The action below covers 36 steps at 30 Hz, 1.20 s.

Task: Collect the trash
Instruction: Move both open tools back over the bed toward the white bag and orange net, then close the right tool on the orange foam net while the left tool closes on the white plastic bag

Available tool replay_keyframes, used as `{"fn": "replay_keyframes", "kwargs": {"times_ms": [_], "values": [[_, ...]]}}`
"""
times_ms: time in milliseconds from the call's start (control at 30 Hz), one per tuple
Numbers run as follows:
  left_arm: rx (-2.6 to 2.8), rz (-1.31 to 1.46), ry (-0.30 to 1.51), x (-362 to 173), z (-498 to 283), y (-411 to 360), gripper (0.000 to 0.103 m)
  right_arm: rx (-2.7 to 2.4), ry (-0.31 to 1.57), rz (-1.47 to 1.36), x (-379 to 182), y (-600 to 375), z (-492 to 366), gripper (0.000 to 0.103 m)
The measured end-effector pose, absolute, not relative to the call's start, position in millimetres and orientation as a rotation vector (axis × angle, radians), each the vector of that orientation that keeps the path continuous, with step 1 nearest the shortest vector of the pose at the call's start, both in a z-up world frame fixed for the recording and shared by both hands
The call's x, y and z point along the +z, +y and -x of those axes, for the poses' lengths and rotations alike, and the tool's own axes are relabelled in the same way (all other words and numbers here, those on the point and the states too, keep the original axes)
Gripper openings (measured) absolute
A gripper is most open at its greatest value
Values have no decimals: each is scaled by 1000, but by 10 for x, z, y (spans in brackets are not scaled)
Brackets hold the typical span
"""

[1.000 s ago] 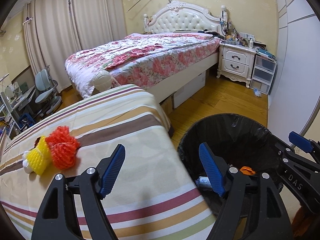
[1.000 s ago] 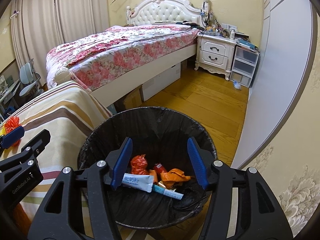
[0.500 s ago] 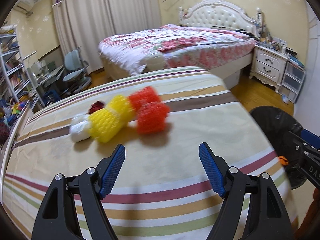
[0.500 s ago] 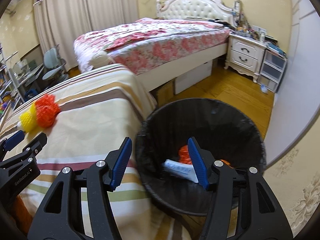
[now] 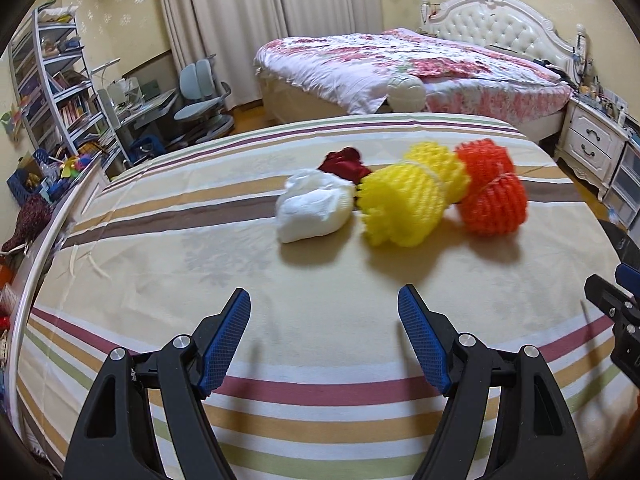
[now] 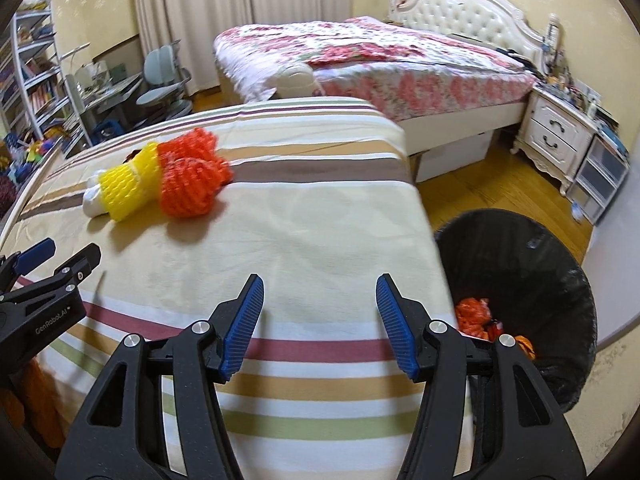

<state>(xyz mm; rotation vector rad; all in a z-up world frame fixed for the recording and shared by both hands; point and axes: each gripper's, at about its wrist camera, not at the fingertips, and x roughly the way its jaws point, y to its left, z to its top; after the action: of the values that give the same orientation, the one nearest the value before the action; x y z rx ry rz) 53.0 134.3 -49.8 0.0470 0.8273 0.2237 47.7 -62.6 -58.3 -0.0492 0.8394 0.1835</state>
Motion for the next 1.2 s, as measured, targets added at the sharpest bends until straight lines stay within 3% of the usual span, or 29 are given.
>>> {"fn": "replay_keyframes", "kwargs": {"times_ms": [567,1133,1200], "values": [[250,-18,879,-579,-773,1803,74,295,881,109,-626,169,-777,58],[238,43,890,-591,-835,1977,77,274,873,93,-607,344,-1091,62],[234,43,890,-589,-838,1979,77,272,871,97,-605,358,-1113,56]]}}
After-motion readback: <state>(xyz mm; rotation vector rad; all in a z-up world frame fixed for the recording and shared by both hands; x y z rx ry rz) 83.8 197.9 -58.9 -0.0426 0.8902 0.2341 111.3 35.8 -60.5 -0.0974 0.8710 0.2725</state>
